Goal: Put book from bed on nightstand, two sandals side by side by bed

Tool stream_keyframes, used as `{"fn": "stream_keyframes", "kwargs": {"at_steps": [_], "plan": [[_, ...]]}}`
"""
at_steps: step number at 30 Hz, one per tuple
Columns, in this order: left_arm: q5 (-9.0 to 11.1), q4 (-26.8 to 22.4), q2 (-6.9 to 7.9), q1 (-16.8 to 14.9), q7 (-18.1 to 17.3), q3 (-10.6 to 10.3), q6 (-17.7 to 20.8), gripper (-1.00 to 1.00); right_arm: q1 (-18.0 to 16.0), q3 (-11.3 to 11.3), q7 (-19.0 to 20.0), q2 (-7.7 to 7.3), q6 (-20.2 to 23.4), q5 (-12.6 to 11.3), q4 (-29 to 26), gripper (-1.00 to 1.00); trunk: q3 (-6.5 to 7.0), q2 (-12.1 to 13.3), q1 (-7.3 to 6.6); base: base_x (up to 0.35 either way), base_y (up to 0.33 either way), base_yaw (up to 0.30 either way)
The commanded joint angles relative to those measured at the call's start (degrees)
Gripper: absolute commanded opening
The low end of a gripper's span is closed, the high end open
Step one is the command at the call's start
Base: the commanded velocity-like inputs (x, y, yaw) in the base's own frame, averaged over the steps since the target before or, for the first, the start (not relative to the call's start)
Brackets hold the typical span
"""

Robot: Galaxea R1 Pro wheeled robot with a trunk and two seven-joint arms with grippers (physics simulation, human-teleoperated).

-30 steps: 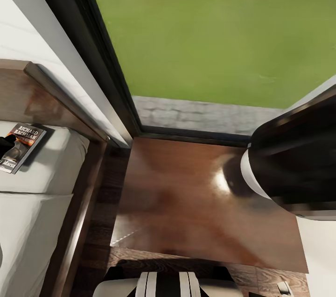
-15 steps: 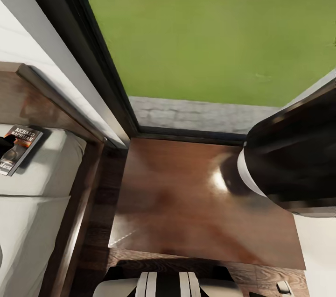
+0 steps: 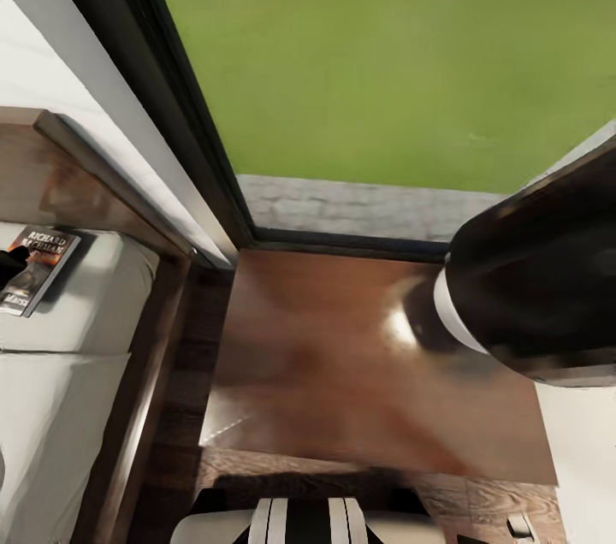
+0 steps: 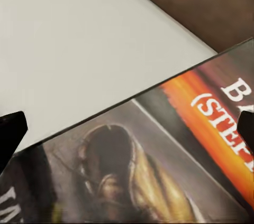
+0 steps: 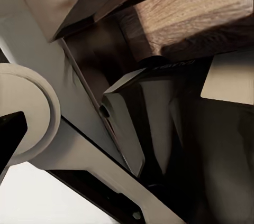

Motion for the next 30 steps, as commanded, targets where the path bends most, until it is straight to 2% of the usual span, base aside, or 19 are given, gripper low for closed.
{"fn": "stream_keyframes", "kwargs": {"at_steps": [1, 25, 30], "plan": [[0.70, 0.72, 0.00, 0.02, 0.39, -0.03, 0.29, 1.00, -0.01, 0.33, 0.19, -0.02, 0.60, -0.44, 0.01, 1.00, -0.03, -0.01, -0.02, -0.186, 0.000, 0.000], [0.70, 0.72, -0.12, 0.02, 0.38, -0.03, 0.29, 1.00, -0.01, 0.33, 0.19, -0.09, 0.60, -0.44, 0.01, 1.00, -0.03, -0.01, -0.02, -0.022, 0.000, 0.000], [0.70, 0.72, -0.17, 0.02, 0.40, -0.03, 0.29, 1.00, -0.01, 0.33, 0.19, -0.09, 0.60, -0.44, 0.01, 1.00, -0.03, -0.01, -0.02, -0.136, 0.000, 0.000]]}}
